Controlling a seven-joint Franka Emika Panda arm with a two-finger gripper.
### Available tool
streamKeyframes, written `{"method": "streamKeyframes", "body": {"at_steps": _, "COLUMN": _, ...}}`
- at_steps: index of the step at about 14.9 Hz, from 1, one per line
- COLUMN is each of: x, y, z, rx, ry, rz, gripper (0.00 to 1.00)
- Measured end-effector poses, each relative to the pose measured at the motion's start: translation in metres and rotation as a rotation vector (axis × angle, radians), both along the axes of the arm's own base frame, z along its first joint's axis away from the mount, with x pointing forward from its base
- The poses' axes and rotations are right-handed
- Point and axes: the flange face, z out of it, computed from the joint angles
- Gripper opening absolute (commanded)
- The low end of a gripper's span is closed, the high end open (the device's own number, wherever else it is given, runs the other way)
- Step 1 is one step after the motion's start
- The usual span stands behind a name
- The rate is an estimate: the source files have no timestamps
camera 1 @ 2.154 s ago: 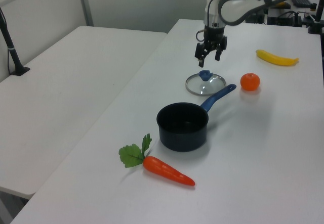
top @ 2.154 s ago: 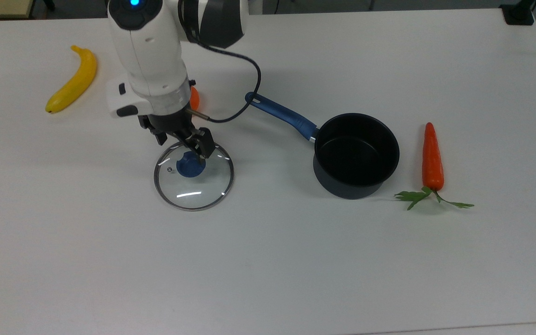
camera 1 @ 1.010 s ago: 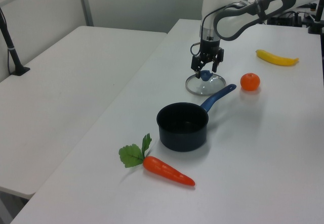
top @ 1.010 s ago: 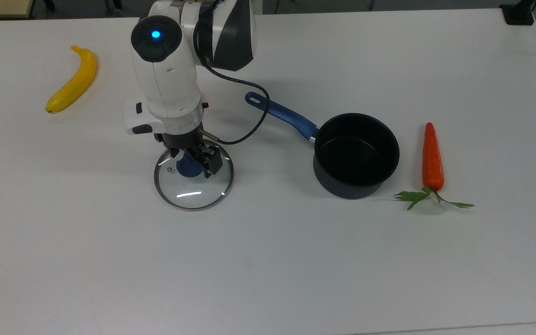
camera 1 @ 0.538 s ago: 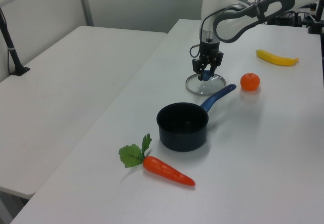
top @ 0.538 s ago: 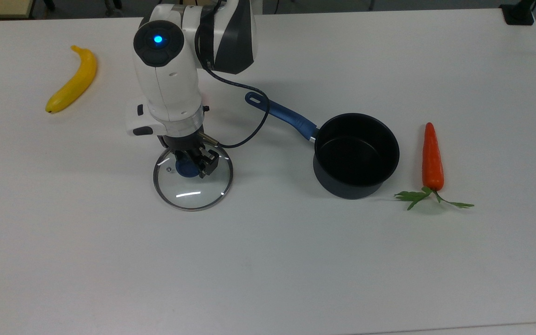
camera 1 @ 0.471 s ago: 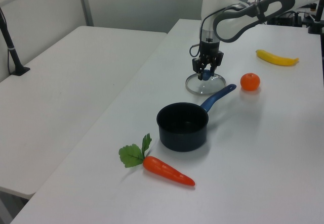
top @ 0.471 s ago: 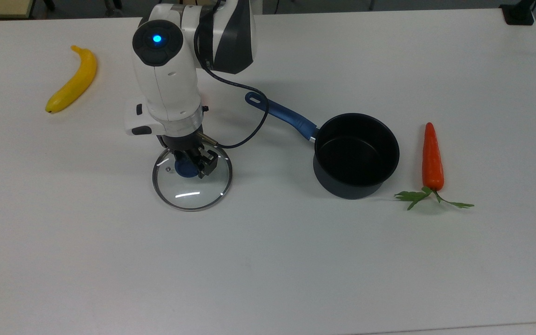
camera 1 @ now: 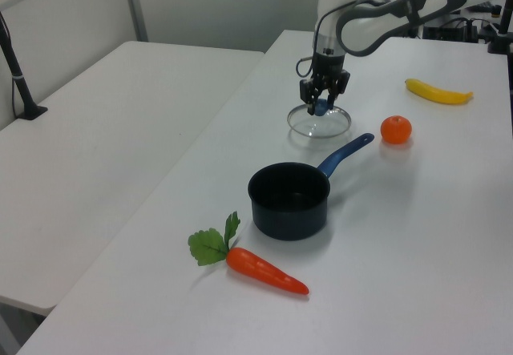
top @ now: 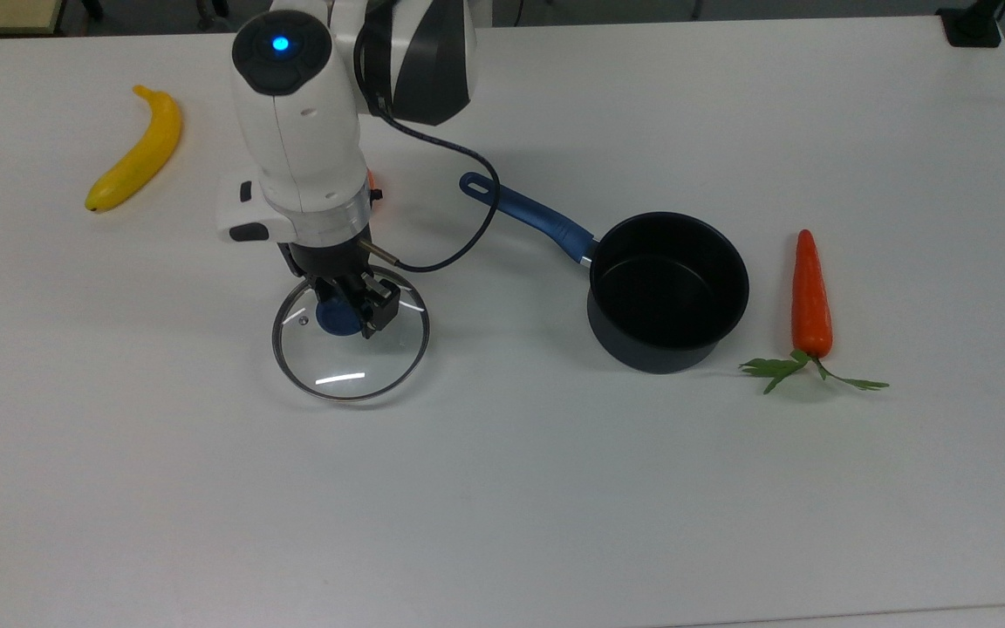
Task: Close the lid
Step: 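Lift the lid and carry it over the black saucepan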
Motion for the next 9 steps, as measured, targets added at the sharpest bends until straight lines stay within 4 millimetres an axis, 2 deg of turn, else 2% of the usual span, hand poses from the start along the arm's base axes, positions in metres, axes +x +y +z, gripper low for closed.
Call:
{"method": "streamKeyframes", "body": {"at_steps": 3, "x": -0.003, "y": 0.008, "z": 0.042, "rx": 0.002, "ry": 0.044, "rz": 0.007, "gripper": 0.31}}
{"method": "streamKeyframes", "body": {"at_steps": 5, "x": -0.006, "y": 0.020, "z": 0.074, "rx": 0.015, "ry": 0.059, "rz": 0.018, "gripper": 0.31}}
{"method": "streamKeyframes", "body": {"at_steps": 6, "x": -0.007, "y": 0.032, "z": 0.089, "rx": 0.024, "ry": 0.052, "rz": 0.028, "gripper": 0.31}}
{"method": "streamKeyframes", "body": {"at_steps": 7, "x": -0.009, "y": 0.059, "z": 0.106, "rx": 0.030, "ry": 0.042, "rz": 0.053, "gripper": 0.32}}
{"method": "streamKeyframes", "body": {"at_steps": 9, "x": -0.014, "y": 0.109, "z": 0.113, "rx": 0.034, "ry": 0.039, "rz": 0.097, "gripper": 0.32}}
